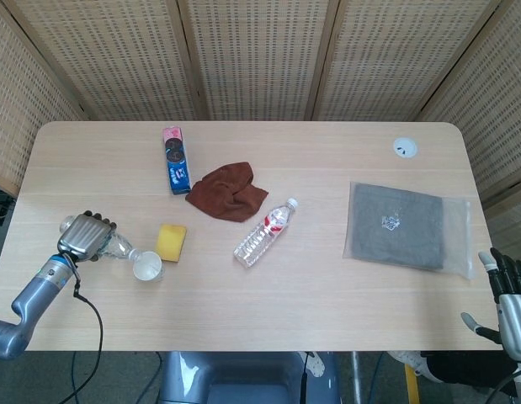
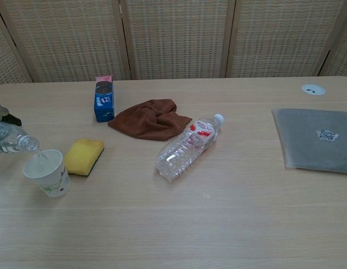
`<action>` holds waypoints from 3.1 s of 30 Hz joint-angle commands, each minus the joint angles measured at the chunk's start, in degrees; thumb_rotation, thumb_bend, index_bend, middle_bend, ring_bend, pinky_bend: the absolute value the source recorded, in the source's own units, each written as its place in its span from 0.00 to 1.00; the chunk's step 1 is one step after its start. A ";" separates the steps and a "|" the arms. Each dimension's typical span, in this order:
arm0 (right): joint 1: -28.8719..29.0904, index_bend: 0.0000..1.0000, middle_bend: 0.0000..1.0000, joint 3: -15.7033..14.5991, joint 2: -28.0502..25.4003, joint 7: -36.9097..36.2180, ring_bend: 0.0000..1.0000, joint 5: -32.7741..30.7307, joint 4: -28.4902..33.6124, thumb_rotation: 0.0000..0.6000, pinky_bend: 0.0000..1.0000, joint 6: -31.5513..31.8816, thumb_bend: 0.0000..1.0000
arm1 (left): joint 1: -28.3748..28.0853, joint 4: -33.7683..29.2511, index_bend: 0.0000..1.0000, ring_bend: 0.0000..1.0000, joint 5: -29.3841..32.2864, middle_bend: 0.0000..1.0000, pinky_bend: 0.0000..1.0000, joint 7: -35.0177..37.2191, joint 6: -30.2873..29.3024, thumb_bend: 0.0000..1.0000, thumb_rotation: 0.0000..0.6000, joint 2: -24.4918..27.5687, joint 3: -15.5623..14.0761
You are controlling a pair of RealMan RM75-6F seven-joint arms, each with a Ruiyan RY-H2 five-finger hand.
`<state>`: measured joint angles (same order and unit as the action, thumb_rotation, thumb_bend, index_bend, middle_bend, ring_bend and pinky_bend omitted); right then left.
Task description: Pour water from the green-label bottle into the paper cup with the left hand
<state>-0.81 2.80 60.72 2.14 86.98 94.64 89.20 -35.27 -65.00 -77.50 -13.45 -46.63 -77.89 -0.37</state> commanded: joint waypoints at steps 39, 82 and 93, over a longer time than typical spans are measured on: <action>0.88 0.00 0.00 -0.17 1.43 3.55 0.00 -0.74 0.04 1.00 0.00 -1.94 0.00 | 1.56 12.76 0.55 0.31 0.19 0.44 0.35 77.27 0.25 0.53 1.00 -7.95 9.80; 1.46 0.00 0.00 -0.36 1.46 3.30 0.00 -1.37 -0.12 1.00 0.00 -3.14 0.00 | 1.23 27.46 0.00 0.00 -4.91 0.00 0.02 95.56 -0.24 0.20 1.00 -18.71 6.48; 0.82 0.00 0.00 -1.10 0.64 2.30 0.00 0.56 0.84 1.00 0.00 -1.71 0.00 | 6.26 19.65 0.00 0.00 -9.23 0.00 0.00 95.16 -9.29 0.14 1.00 -7.03 2.30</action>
<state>0.13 1.82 61.51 4.63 87.33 95.34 87.29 -31.23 -42.61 -85.42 82.97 -52.01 -88.93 3.17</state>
